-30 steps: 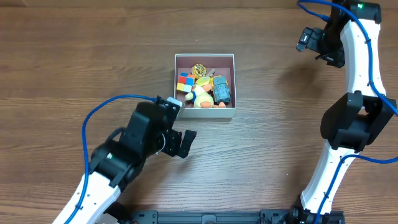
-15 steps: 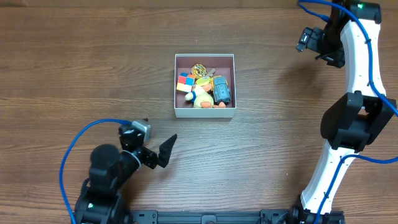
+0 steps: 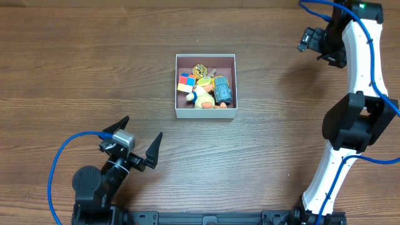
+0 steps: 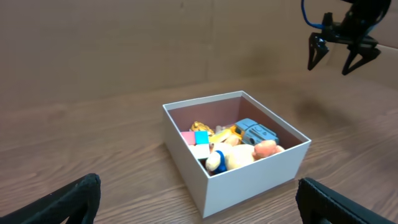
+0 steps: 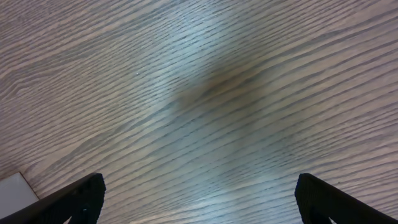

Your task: Pack container

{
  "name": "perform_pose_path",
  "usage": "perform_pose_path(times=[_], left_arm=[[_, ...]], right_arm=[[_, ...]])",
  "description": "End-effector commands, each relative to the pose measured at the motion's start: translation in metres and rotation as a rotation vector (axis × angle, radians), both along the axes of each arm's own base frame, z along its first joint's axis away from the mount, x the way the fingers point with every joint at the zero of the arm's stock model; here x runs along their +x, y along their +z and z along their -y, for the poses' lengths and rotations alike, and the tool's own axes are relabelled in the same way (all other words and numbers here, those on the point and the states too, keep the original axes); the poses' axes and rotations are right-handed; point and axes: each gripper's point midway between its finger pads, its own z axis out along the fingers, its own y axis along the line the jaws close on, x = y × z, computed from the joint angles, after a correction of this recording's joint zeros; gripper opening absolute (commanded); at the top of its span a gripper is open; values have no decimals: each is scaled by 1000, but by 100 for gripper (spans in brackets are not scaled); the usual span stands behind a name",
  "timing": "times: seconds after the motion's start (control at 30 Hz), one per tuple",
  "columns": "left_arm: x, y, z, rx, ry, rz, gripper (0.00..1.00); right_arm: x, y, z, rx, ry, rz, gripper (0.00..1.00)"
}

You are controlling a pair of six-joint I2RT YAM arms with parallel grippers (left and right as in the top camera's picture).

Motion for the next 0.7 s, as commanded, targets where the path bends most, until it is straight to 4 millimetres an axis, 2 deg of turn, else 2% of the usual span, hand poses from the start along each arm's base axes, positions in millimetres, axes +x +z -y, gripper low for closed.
perform_pose_path(times=[0.0, 0.3, 0.67], left_arm=[[0, -14, -3, 54, 0, 23, 100], [0, -35, -11, 163, 35, 104, 100], [12, -38, -54, 116, 290, 61, 100]], right_arm=[[0, 15, 1, -4, -2, 35, 100], [0, 15, 1, -4, -2, 35, 100], [0, 15, 1, -4, -2, 35, 100]])
